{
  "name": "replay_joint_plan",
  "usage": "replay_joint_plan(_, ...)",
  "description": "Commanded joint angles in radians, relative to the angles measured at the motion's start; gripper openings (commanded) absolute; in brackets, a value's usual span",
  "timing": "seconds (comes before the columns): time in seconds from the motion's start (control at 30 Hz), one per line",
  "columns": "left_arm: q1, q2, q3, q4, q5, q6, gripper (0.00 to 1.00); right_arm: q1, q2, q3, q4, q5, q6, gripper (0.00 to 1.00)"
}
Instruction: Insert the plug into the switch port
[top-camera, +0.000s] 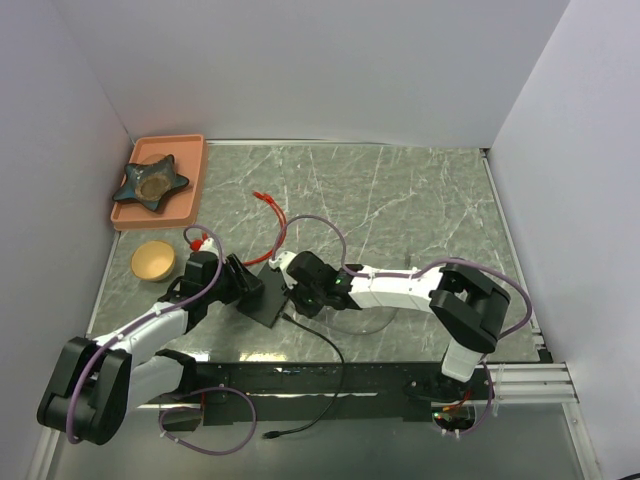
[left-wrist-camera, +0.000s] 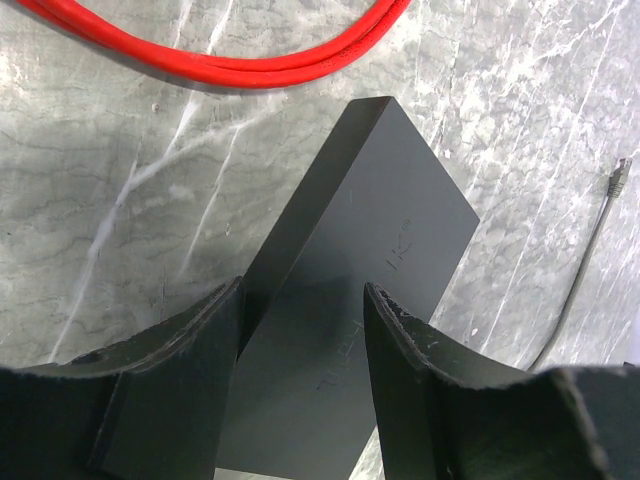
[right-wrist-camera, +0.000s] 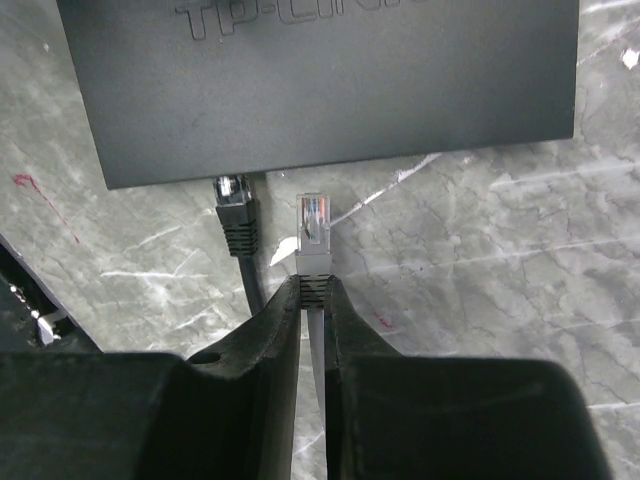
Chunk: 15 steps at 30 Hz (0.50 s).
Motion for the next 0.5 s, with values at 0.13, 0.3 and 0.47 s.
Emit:
replay_joint_plan(0.13,-0.001,-0.021,0.001,0.005,0.035,-0.007,0.56,0.009,0.041,0.061,-0.006,0.032,0.009,0.0)
replay_joint_plan(0.3,-0.001,-0.023,0.003,0.005,0.038,-0.006,0.56,0.012,0.058,0.078,-0.015,0.042,0.007,0.0)
replay_joint_plan(0.47,-0.001,-0.021,0.004,0.002,0.038,-0.001,0.57,0.014,0.047,0.071,-0.003,0.046,0.012,0.0)
